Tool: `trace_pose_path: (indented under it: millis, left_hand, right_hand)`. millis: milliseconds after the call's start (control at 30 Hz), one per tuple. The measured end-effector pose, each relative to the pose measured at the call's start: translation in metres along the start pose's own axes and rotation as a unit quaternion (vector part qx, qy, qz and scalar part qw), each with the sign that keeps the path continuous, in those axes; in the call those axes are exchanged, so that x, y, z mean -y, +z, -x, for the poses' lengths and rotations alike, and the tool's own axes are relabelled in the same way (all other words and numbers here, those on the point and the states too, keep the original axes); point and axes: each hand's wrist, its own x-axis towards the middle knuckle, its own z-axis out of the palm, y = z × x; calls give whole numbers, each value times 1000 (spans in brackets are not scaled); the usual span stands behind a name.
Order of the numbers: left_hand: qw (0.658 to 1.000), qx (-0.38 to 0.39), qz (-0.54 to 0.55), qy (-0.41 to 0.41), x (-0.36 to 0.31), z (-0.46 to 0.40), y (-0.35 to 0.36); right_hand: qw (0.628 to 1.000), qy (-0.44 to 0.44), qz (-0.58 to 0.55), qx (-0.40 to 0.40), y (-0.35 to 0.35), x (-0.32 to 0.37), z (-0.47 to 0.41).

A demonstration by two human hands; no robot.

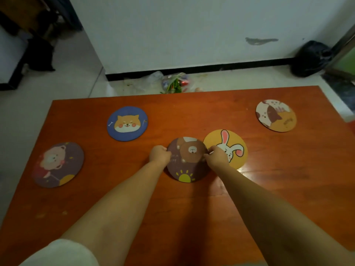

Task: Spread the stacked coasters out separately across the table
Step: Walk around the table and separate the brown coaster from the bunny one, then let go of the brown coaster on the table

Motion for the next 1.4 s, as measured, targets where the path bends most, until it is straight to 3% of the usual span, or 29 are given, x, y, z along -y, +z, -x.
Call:
trace_pose_path:
  millis: [200, 400, 733, 867, 1000, 1200, 1400]
  left_hand:
    - [999, -16, 28, 16, 29, 18, -39]
    - [996, 37, 81, -21, 123, 57, -117]
    - [999, 21, -3, -26, 223, 77, -144]
    - [994, -12, -106, 26, 231, 71, -136]
    - [991, -4, -125, 45, 233, 70, -136]
    - [989, -8, -132, 61, 203, 63, -149]
    - [985, -13, -114, 132, 120, 55, -116]
  right_hand:
    - [999, -50, -13, 12, 11, 22, 38]
    - [994, -73, 13, 80, 83, 44, 111]
    - [989, -94, 54, 97, 172, 33, 183]
    - [983, -115, 127, 70, 180, 29, 186]
    - [977, -126, 164, 41, 180, 28, 185]
    - [989, -99, 114, 3, 147, 26, 172]
    - [994, -54, 75, -49, 69, 3, 133]
